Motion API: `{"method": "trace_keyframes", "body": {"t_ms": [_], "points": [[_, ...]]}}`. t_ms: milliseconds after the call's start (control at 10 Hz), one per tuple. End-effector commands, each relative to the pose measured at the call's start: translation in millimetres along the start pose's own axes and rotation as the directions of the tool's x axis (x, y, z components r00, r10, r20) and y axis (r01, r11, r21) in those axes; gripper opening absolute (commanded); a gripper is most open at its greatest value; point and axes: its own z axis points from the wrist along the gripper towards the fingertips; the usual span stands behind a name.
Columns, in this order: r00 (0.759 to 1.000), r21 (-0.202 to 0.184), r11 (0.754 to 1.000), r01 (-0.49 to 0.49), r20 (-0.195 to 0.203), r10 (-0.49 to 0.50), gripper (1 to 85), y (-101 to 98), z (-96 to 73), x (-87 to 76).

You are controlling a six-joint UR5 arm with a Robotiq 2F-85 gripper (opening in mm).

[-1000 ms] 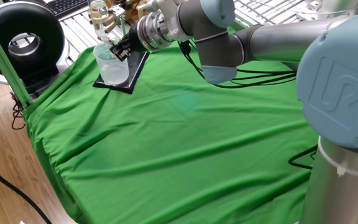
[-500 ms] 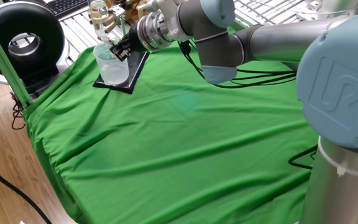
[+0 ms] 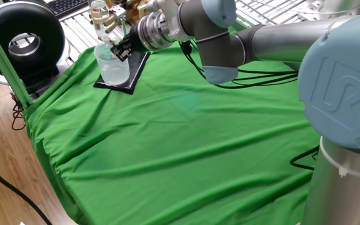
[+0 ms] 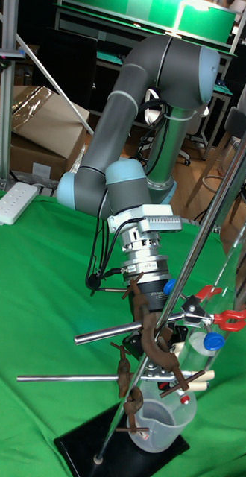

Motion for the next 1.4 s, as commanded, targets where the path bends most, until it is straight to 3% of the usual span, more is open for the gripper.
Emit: {"method": "trace_keyframes", "body": {"t_ms": [0,600,1000,1300], "points": [[1.0,0.015,1.0,0.007,0.003,-0.007,1.3,-6.6,0.0,-0.5],[1.0,0.021,1.0,0.012,-0.006,-0.012,1.3,-0.4,7.2,-12.8],[0.999,-0.004,0.999,0.041,0.01,-0.041,1.3,-6.4,6.6,-14.3],[0.998,0.023,0.998,0.063,-0.003,-0.063,1.3,-10.4,8.9,-8.9]]}}
